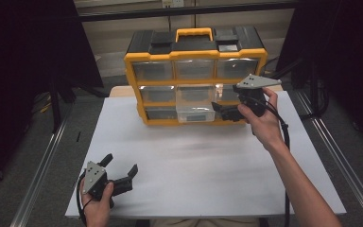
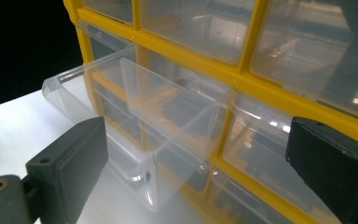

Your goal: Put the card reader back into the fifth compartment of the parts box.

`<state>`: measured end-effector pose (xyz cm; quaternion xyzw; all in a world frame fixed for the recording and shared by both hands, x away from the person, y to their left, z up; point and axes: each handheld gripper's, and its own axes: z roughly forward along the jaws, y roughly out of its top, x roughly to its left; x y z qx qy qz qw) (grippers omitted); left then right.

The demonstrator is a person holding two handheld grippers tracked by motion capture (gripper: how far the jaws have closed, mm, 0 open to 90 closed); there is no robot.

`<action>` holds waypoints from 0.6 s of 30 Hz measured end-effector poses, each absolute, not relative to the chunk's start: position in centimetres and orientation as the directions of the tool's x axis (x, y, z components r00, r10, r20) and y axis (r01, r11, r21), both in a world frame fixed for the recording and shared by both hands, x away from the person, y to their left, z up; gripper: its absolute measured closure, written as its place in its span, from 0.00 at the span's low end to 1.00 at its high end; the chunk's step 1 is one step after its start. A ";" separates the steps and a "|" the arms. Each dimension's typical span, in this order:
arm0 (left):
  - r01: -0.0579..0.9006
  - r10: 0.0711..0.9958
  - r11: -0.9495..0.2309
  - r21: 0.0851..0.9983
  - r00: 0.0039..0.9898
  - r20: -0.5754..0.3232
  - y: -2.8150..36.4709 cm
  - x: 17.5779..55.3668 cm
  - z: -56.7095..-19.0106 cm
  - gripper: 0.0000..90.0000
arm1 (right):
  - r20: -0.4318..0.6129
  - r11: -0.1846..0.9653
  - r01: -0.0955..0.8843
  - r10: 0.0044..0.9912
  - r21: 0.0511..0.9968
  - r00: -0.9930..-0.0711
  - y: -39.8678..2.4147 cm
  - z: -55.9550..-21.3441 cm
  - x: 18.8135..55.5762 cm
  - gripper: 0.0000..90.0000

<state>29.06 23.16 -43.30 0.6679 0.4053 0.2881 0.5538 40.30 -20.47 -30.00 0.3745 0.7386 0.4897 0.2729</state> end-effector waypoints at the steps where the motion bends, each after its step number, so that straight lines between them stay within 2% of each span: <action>1: 0.222 0.860 -0.057 0.973 0.505 -0.065 23.2 29.1 -43.3 0.02 | -0.039 0.237 0.280 0.823 0.930 -0.567 -20.6 -30.2 40.1 0.06; 5: 0.222 0.860 -0.057 0.973 0.506 -0.065 23.2 29.1 -43.3 0.02 | -0.055 0.212 0.244 0.849 0.946 -0.526 -21.3 -31.1 39.3 0.06; 18: 0.225 0.859 -0.055 0.973 0.507 -0.068 23.1 29.3 -43.3 0.02 | -0.033 0.188 0.257 0.861 0.948 -0.508 -23.0 -33.4 36.9 0.04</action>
